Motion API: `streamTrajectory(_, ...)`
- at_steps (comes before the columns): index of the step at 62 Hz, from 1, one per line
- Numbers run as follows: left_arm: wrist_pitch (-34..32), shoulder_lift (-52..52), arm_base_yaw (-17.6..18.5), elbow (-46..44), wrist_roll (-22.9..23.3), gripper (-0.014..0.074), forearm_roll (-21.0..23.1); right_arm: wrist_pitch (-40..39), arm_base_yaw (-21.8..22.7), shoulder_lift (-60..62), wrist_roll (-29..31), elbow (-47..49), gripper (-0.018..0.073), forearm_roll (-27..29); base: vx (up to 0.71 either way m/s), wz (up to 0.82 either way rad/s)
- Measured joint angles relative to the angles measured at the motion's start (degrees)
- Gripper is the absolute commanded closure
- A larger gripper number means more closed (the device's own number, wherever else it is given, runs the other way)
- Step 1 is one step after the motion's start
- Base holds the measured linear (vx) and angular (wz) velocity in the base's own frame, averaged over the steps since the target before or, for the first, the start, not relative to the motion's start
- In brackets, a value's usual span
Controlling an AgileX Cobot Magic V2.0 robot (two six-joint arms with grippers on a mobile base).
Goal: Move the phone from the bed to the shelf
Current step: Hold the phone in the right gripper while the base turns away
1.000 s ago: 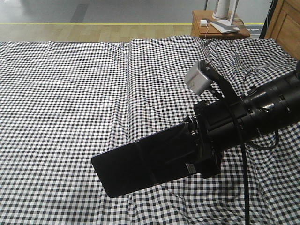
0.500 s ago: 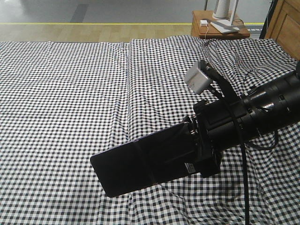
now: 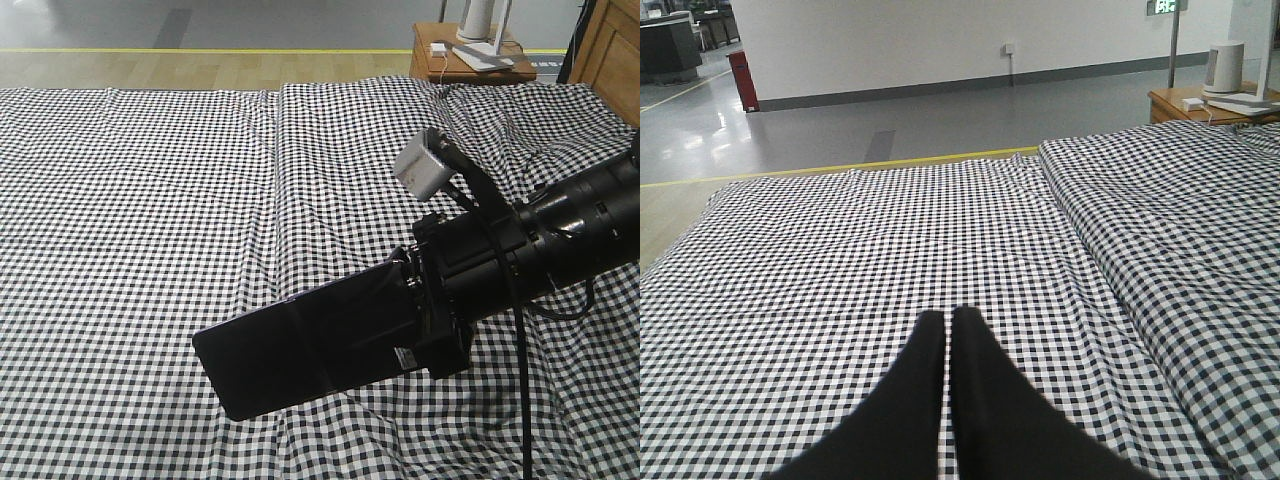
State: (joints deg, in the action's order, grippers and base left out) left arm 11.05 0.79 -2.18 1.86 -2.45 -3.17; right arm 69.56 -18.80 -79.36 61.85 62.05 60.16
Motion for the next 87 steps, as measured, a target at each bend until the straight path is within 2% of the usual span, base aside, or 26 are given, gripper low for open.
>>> streamTrajectory(35, 0.0, 0.0, 0.0, 0.0, 0.0, 0.0596, 0.0, -0.1, 0.0, 0.0, 0.0, 0.0, 0.0561, 0.0, -0.04, 0.16)
streamTrajectory(87, 0.0, 0.0, 0.0, 0.0, 0.0, 0.0596, 0.0, -0.1, 0.0, 0.0, 0.0, 0.0, 0.0561, 0.0, -0.11, 0.46)
